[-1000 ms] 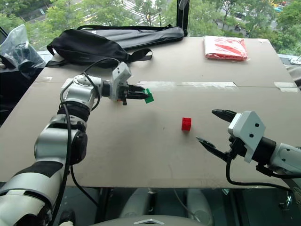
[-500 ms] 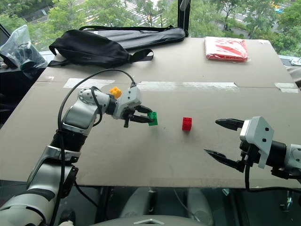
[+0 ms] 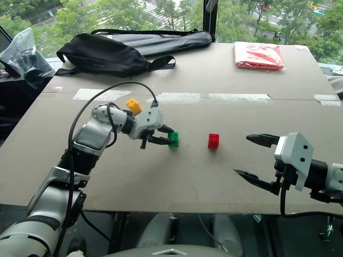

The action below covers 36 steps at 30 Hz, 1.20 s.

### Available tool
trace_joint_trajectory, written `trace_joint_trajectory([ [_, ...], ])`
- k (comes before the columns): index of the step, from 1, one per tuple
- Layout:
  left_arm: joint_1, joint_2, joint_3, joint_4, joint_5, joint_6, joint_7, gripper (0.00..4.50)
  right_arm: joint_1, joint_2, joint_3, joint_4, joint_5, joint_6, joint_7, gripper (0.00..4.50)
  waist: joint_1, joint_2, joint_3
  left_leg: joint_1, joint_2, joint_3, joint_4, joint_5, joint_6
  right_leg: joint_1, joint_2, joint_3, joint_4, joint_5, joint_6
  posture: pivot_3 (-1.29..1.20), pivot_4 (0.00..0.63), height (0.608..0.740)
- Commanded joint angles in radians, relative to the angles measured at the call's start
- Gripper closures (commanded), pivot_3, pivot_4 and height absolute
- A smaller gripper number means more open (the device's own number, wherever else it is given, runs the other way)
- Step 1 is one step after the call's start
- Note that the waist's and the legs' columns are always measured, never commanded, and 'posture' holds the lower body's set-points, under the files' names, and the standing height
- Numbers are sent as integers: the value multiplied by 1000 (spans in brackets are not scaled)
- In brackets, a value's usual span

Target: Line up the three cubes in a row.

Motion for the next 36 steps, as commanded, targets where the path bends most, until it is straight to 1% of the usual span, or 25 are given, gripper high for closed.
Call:
trace_joint_trajectory([
  [1,-27,-10,-7,27,2,-28,11,3310,0,0,-22,-20,3,-21,-2,0,1,0,0,0,0,0,0,0,0,0,0,0,0,0,0,0,150,740],
  [4,-41,-23,-13,11,-10,-2,-2,3310,7,0,-29,-24,3,-20,-3,0,2,0,0,2,0,0,0,0,0,3,0,0,0,0,0,0,150,740],
  [13,-52,-35,-22,41,-12,-23,4,3310,20,0,-32,-35,-1,-16,-18,0,-1,0,0,3,0,0,0,0,0,3,0,0,0,0,0,0,150,740],
  [15,-45,-31,-23,45,-10,-39,5,2273,23,0,-34,-36,0,-17,-18,0,-1,0,0,2,0,0,0,0,0,3,0,0,-1,0,0,0,150,740],
  [17,-40,-28,-18,44,-12,-40,8,1786,24,0,-35,-35,0,-18,-18,0,-1,0,0,3,0,0,0,0,0,3,0,0,-1,0,0,0,150,740],
  [18,-38,-23,-14,44,-11,-48,13,1146,23,-1,-33,-35,0,-19,-19,0,-1,0,0,3,0,0,0,0,0,3,0,0,-1,0,0,0,150,740],
  [20,-32,-3,6,29,-27,-28,7,269,17,-2,-26,-34,0,-18,-22,0,-1,0,0,3,0,0,0,0,0,3,0,0,-1,0,0,0,150,740],
  [21,-26,11,21,15,-40,-10,3,115,13,-1,-24,-35,2,-16,-26,0,-1,0,0,3,0,0,0,0,0,3,0,0,-1,0,0,0,150,740],
  [25,18,83,117,-44,-117,113,17,115,5,5,-12,-41,7,-16,-36,0,-6,0,0,3,1,0,0,0,0,3,0,0,0,0,0,0,150,740],
  [28,46,152,215,-8,-161,151,52,115,-3,14,8,-43,5,-18,-49,0,-7,0,0,4,1,0,-1,0,0,3,1,0,0,0,0,0,150,740],
  [30,36,187,275,54,-176,175,98,115,-9,19,24,-39,-3,-23,-52,0,-4,0,0,4,1,0,-1,0,0,3,1,0,0,0,0,0,150,740],
  [32,-12,213,309,161,-149,172,177,115,-24,20,38,-31,-7,-28,-55,0,0,0,0,4,1,0,-1,0,0,3,0,0,0,0,0,0,150,740],
  [34,-81,226,301,285,-94,138,261,115,-45,19,52,-19,-8,-31,-56,0,5,0,0,4,0,-1,-1,0,0,4,0,-1,-1,0,0,0,150,740],
  [36,-138,220,278,365,-63,107,291,115,-56,19,61,-11,-12,-34,-54,0,8,-1,1,5,0,-2,0,0,0,5,0,-2,-1,0,0,0,150,740],
])
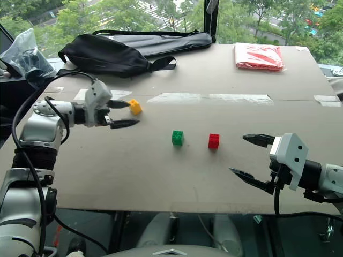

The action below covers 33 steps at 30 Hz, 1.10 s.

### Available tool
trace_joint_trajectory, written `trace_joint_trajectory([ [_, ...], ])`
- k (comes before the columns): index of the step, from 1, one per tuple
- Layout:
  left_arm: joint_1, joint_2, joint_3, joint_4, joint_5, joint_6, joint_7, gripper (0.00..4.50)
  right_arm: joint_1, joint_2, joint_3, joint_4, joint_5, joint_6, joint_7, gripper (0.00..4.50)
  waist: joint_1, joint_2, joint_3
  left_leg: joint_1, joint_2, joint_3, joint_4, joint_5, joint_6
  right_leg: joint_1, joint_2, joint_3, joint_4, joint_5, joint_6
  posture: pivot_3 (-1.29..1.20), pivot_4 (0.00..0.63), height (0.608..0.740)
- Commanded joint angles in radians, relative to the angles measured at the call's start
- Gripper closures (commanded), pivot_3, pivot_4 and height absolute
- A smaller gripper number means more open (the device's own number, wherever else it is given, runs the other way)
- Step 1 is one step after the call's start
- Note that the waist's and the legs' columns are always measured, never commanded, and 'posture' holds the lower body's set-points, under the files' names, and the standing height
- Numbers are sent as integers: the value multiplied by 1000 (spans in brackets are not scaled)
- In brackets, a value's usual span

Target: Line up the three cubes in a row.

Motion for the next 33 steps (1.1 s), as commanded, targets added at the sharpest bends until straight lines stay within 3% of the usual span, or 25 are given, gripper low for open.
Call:
trace_joint_trajectory([
  [1,-89,0,-7,99,47,-57,62,115,-17,1,1,-5,-2,-21,-3,0,1,0,0,0,0,0,0,0,0,0,0,0,0,0,0,0,150,740],
  [7,-235,-68,-61,337,120,-121,100,115,-17,2,0,-11,-4,-20,-9,0,-6,0,0,-1,-4,-1,0,0,0,0,0,0,0,0,0,0,150,740],
  [15,-307,-126,-95,523,195,-201,185,115,34,4,-36,-45,-11,-14,-23,0,-13,0,0,-1,-4,0,-1,0,0,-2,0,1,0,0,0,0,150,740],
  [18,-314,-141,-103,554,213,-216,188,1390,52,6,-50,-57,-10,-13,-31,0,-11,-1,0,-3,-4,-1,0,0,0,-3,-1,0,0,0,0,0,150,740],
  [19,-314,-144,-106,563,220,-229,193,2069,56,6,-52,-60,-9,-13,-34,0,-10,-1,0,-3,-4,-1,0,0,0,-3,-1,0,0,0,0,0,150,740],
  [22,-312,-150,-93,578,213,-260,188,3179,61,7,-53,-68,-9,-11,-41,0,-9,-1,0,-4,-4,-1,0,0,0,-4,-1,0,0,0,0,0,150,740],
  [27,-290,-133,-54,538,148,-306,25,3230,69,6,-56,-75,-6,-9,-50,0,-10,-1,0,-4,-5,-1,0,0,0,-4,-1,0,0,0,0,0,150,740],
  [30,-224,-118,-53,387,73,-297,-220,3230,73,4,-55,-75,-4,-10,-49,0,-12,-1,0,-5,-4,-1,0,1,-1,-4,-1,0,0,0,0,0,150,740],
  [33,-113,-103,-84,190,44,-272,-333,3230,71,4,-51,-70,-1,-13,-44,0,-13,-1,0,-5,-4,-1,0,3,-5,-4,-1,0,0,0,0,0,150,740],
])
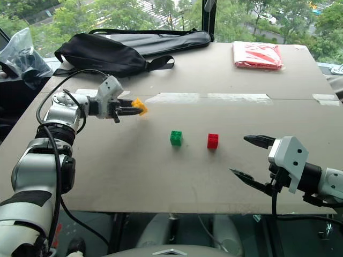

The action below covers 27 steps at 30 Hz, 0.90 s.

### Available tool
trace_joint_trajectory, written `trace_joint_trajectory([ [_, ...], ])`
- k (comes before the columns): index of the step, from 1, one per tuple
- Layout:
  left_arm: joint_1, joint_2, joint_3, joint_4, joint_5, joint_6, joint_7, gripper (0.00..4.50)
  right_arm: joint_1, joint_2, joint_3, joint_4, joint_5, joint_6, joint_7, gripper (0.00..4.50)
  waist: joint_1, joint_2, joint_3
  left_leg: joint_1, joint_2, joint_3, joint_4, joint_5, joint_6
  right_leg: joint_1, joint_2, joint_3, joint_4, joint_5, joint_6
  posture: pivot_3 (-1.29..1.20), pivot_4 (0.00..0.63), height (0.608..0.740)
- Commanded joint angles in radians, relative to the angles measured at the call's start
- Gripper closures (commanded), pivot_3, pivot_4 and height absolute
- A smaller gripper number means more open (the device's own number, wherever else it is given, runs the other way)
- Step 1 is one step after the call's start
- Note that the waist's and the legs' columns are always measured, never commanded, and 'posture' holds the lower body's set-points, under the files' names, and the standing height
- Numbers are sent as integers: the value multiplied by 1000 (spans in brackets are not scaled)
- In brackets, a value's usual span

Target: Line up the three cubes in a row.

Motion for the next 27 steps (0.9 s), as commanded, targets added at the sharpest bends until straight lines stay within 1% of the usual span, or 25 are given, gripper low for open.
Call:
trace_joint_trajectory([
  [1,88,27,-18,-220,-50,23,-119,3230,-6,-2,-27,-24,19,-9,4,0,1,0,0,0,2,0,0,0,0,0,0,0,0,0,0,0,150,740],
  [3,125,30,-19,-295,-58,30,-124,3230,-10,-8,-27,-21,39,3,11,0,2,0,0,0,4,0,0,0,0,0,0,0,0,0,0,0,150,740],
  [6,160,41,-37,-364,-51,-12,-151,3230,3,-24,-28,-16,30,1,33,0,6,0,0,0,5,0,0,-2,4,0,1,0,0,0,0,0,150,740],
  [11,184,71,-66,-368,-40,-105,-202,3230,-2,-21,-33,-12,41,-2,39,0,5,0,0,1,4,1,0,-2,4,1,1,0,0,0,0,0,150,740],
  [17,193,107,-83,-307,-29,-193,-234,3230,-9,-18,-28,-11,40,-5,38,0,3,0,0,1,5,1,0,-2,4,1,1,0,0,0,0,0,150,740],
  [22,159,93,-92,-230,-18,-234,-229,3230,-11,-17,-25,-14,39,-6,36,0,5,0,0,1,4,1,0,-3,4,1,1,0,0,0,0,0,150,740],
  [27,118,71,-104,-126,13,-312,-222,3230,-9,-20,-32,-15,37,-5,36,0,4,0,0,1,4,1,0,-3,5,1,1,0,0,0,0,0,150,740],
])
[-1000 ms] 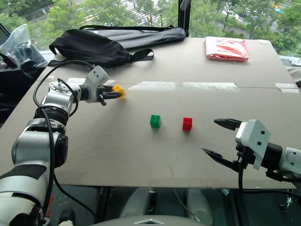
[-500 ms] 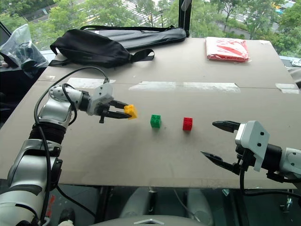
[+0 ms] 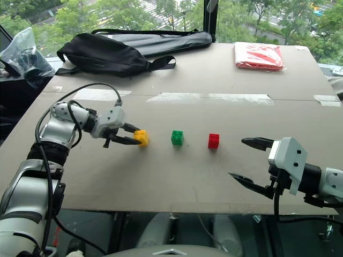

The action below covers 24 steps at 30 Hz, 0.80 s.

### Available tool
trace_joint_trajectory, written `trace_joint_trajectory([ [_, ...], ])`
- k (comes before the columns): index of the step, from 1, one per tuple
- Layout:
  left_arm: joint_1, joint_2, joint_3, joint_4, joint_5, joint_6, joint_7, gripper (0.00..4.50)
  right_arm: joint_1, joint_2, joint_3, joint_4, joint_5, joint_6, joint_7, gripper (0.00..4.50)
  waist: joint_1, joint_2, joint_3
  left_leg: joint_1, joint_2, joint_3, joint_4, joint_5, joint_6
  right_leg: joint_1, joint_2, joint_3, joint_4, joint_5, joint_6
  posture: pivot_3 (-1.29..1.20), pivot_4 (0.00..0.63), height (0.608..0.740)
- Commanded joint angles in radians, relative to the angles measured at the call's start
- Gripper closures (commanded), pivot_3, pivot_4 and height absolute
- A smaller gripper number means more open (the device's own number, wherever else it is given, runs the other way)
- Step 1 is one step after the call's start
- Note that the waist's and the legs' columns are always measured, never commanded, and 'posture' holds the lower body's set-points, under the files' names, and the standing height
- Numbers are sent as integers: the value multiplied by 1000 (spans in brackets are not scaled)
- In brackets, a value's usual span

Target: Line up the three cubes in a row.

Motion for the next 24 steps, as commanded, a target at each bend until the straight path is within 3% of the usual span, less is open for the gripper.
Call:
trace_joint_trajectory([
  [1,-38,-5,0,54,14,-50,9,3230,-4,-2,-35,-20,9,-10,-3,0,-1,0,0,0,0,0,0,0,0,0,0,0,0,0,0,0,150,740],
  [12,-92,-27,-5,181,39,-113,-6,3230,8,-4,-50,-31,13,-2,-8,0,-2,0,0,0,0,0,0,0,0,0,0,0,0,0,0,0,150,740],
  [14,-91,-27,-7,182,30,-107,-7,2215,10,-4,-50,-32,13,-2,-8,0,-2,0,0,0,0,0,0,0,0,0,0,0,0,0,0,0,150,740],
  [15,-89,-27,-7,179,22,-101,-7,2008,10,-4,-50,-32,13,-2,-9,0,-2,0,0,0,0,0,0,0,0,0,0,0,0,0,0,0,150,740],
  [19,-68,-11,-5,138,-22,-60,-7,163,9,-5,-49,-26,9,-4,-6,0,-2,0,0,0,0,0,0,0,0,0,0,0,0,0,0,0,150,740],
  [24,12,43,74,-41,-128,136,-7,58,18,3,-60,-20,2,-7,-11,0,-3,0,0,0,0,0,0,0,0,0,0,0,0,0,0,0,150,740],
])
